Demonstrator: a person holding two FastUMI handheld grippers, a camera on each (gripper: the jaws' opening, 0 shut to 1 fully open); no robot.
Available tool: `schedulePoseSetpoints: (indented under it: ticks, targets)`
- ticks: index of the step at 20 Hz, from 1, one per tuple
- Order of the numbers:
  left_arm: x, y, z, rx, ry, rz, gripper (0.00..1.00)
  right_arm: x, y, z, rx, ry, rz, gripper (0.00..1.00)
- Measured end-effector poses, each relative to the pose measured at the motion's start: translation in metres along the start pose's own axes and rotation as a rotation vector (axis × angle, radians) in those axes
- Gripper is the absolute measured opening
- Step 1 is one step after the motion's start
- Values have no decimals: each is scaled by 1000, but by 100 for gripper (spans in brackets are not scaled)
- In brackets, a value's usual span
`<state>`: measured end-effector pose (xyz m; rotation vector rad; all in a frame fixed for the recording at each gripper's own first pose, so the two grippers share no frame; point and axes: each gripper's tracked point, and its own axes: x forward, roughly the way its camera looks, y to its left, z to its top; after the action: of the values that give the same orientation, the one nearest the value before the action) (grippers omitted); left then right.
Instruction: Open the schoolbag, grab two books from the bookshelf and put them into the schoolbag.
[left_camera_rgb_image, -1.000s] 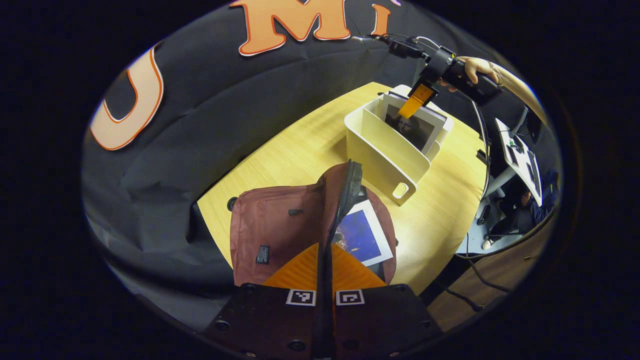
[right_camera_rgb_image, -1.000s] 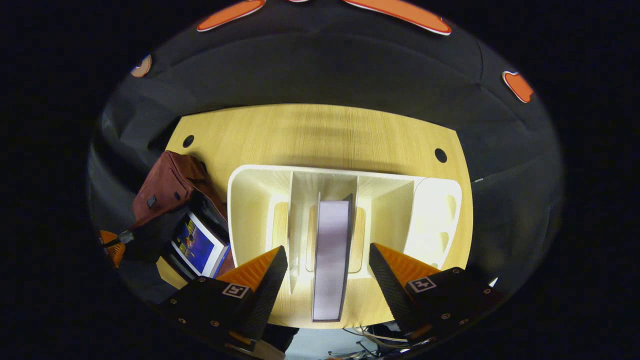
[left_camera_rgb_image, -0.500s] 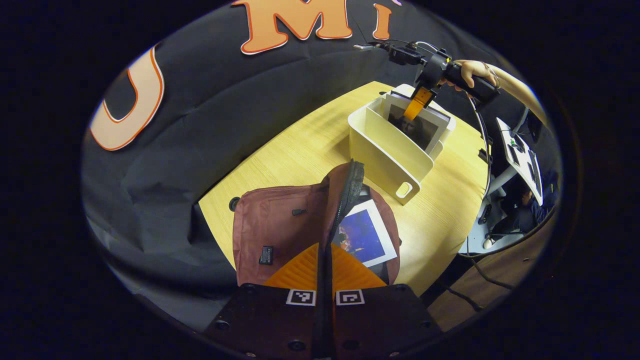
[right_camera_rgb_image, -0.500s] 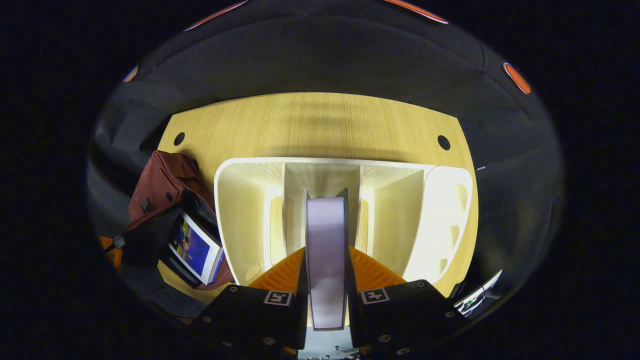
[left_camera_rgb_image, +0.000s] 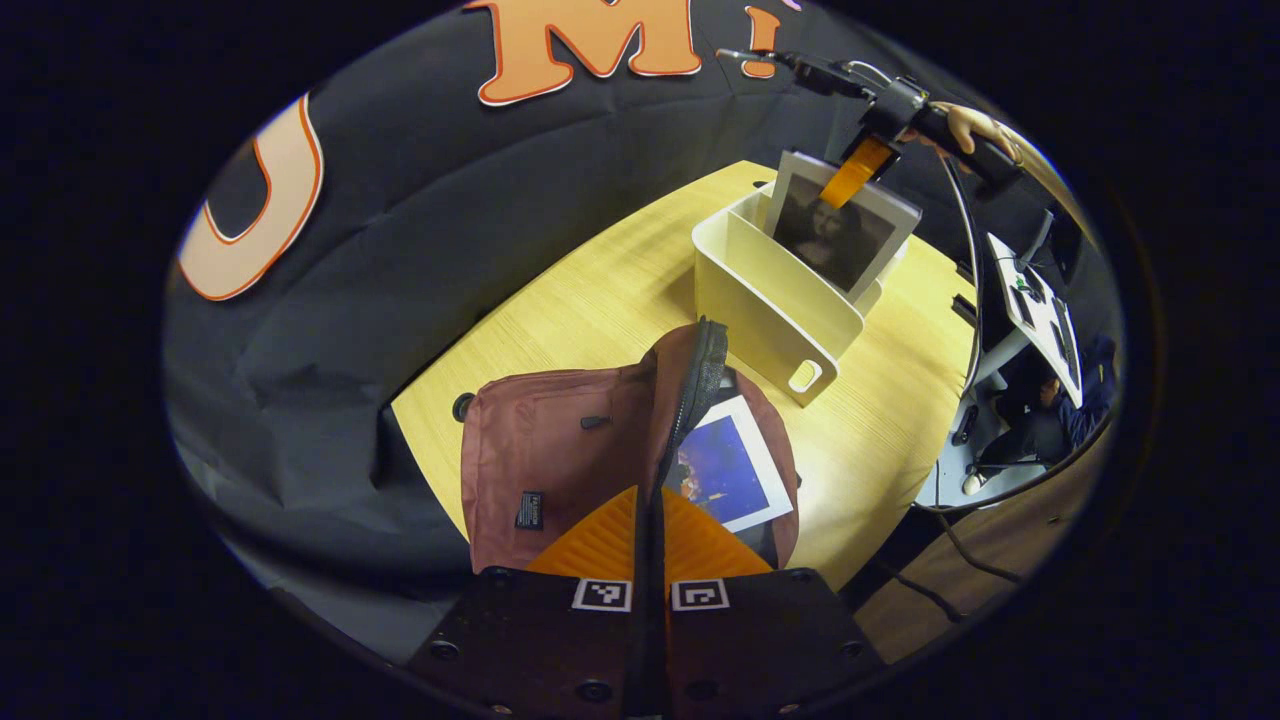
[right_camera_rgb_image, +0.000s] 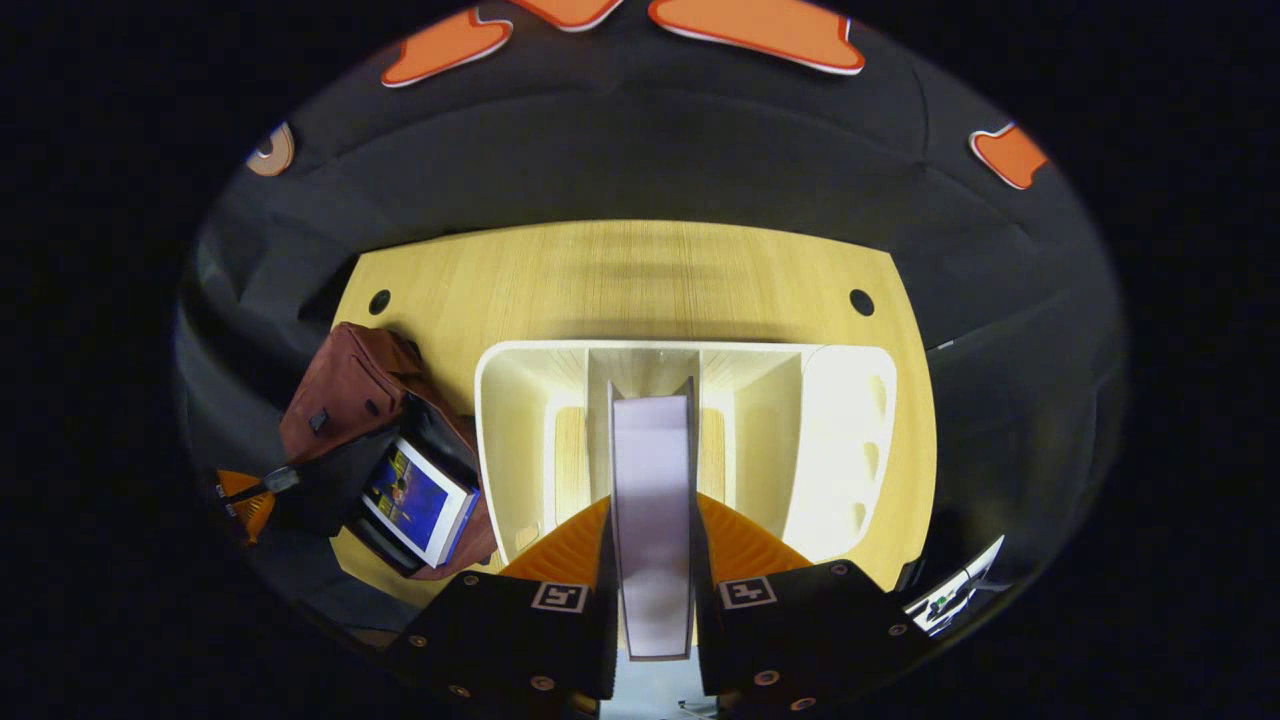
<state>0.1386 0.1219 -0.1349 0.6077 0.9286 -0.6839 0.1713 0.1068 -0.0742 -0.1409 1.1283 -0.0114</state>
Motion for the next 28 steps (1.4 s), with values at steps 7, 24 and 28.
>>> schedulePoseSetpoints:
  ticks: [7,24,28]
  targets:
    - [1,2,-3,-4,-8,-9,1,-108,0,-15,38,-144,36,33]
    - [-7,-6,-2,15,-13,12,1,-95,137,-110,312,-184,498,31]
    - [-13,-8,-1,6,-15,25,1,-54,162,-115,467,-198,621,31]
